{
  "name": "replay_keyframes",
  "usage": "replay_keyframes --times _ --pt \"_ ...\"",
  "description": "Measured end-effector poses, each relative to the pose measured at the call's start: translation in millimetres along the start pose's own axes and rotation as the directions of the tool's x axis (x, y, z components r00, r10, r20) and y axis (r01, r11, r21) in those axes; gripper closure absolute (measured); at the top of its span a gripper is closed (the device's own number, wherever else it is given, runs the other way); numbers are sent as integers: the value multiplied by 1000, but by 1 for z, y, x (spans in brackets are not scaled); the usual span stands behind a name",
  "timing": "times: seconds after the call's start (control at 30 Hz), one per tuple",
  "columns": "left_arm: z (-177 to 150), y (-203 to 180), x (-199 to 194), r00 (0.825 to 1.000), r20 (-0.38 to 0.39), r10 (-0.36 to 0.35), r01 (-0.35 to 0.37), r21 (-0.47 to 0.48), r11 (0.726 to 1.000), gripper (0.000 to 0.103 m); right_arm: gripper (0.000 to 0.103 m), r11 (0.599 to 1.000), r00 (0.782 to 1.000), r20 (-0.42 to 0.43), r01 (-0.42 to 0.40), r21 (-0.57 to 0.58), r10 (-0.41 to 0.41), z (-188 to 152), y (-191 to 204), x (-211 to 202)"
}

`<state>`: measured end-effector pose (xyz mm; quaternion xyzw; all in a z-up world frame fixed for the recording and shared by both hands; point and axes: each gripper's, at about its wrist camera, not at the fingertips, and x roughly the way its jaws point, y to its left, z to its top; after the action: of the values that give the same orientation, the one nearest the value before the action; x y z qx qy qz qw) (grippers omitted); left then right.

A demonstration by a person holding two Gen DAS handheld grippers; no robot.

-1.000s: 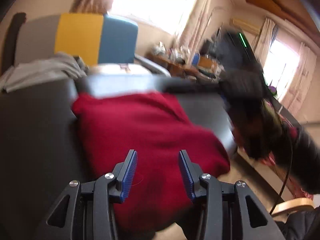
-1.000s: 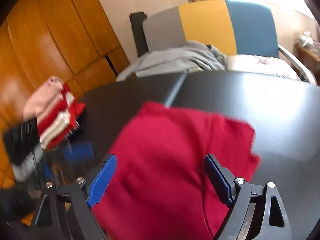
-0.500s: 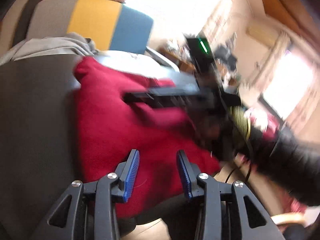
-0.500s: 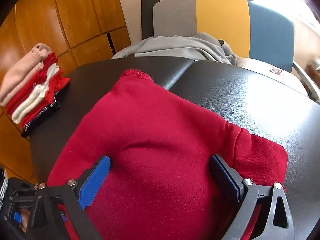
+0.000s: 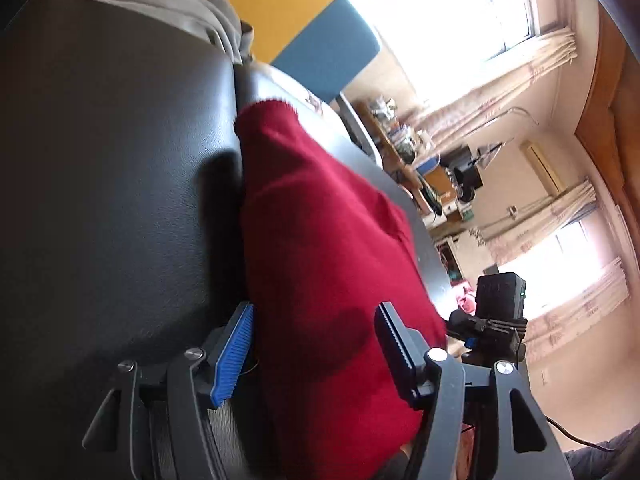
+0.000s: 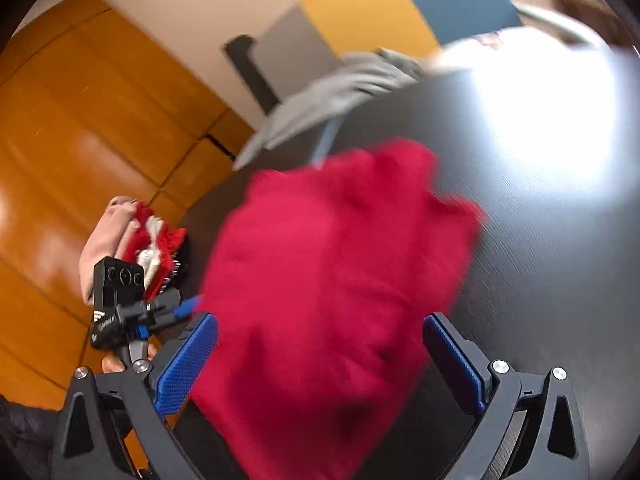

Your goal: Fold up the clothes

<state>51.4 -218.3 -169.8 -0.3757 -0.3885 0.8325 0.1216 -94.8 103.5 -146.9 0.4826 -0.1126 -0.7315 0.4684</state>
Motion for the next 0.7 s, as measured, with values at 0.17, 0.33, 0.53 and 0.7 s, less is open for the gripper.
replay_keyframes --times 0.17,0.33,0.53,0.7 --pt "-2 -5 21 1000 -7 -9 9 -12 1000 32 0 992 992 -22 -121 25 121 2 -6 30" --pt "-9 -20 29 998 -17 53 -53 38 998 50 0 985 997 -60 42 -169 -53 6 27 60" --pt "-20 -34 -29 994 108 14 -18 38 999 64 46 951 985 -78 128 -282 -156 4 77 62" --pt "-26 -55 -148 938 347 19 -49 79 996 64 50 927 997 -68 -1 -375 -26 20 156 73"
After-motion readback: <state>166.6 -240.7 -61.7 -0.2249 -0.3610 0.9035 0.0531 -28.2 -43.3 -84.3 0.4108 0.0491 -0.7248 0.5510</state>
